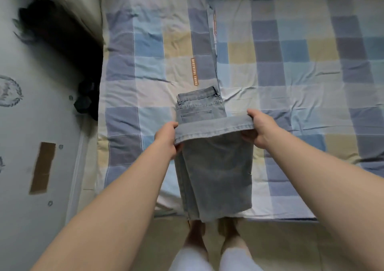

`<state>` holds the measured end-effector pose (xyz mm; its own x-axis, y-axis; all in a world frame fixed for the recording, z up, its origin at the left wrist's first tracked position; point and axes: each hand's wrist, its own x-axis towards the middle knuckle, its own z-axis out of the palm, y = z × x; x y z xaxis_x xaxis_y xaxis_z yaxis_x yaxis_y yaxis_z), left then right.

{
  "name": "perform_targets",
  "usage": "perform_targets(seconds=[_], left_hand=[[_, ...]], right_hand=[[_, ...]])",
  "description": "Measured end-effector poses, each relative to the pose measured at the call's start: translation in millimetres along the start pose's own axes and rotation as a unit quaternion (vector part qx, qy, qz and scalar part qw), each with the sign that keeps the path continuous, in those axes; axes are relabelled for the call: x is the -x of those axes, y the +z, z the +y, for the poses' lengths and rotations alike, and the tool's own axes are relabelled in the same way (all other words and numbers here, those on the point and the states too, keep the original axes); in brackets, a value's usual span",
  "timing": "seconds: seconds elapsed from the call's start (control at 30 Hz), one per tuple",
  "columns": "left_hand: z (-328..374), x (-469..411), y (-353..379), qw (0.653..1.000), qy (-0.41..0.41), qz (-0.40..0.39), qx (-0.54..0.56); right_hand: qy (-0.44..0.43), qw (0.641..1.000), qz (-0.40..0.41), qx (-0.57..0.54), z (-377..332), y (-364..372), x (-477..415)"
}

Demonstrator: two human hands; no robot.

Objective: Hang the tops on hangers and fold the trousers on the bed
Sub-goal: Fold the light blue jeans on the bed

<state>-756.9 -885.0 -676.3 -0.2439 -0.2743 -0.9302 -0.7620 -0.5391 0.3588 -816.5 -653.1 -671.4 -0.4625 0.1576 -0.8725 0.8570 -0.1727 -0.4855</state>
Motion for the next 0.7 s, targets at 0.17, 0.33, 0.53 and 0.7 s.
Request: perform_targets(seconds=[0.17,0.33,0.53,0.7], left_hand=[[55.5,-69.3,53.0,1.0,0.023,0.005,0.004],[75.1,-144.0,80.0,0.997,0.059,-0.015,0.042],[24.3,-189.5,87.6,0.993,0.072,-0.054,-0.082],[-36.8,-180.4,81.5,0.976,0.121,-0.028,-0.18]], right_hand=[[-0.014,0.999,-0.018,0.034,-51.5,38.0,-89.8],[-0.011,0.993,-0.078,0.093,-64.1,65.3,-171.7],[0.032,0.977,-0.159,0.136,-10.6,57.3,-225.0],[0.038,0.968,-0.181,0.171,39.7,25.1,-220.5]])
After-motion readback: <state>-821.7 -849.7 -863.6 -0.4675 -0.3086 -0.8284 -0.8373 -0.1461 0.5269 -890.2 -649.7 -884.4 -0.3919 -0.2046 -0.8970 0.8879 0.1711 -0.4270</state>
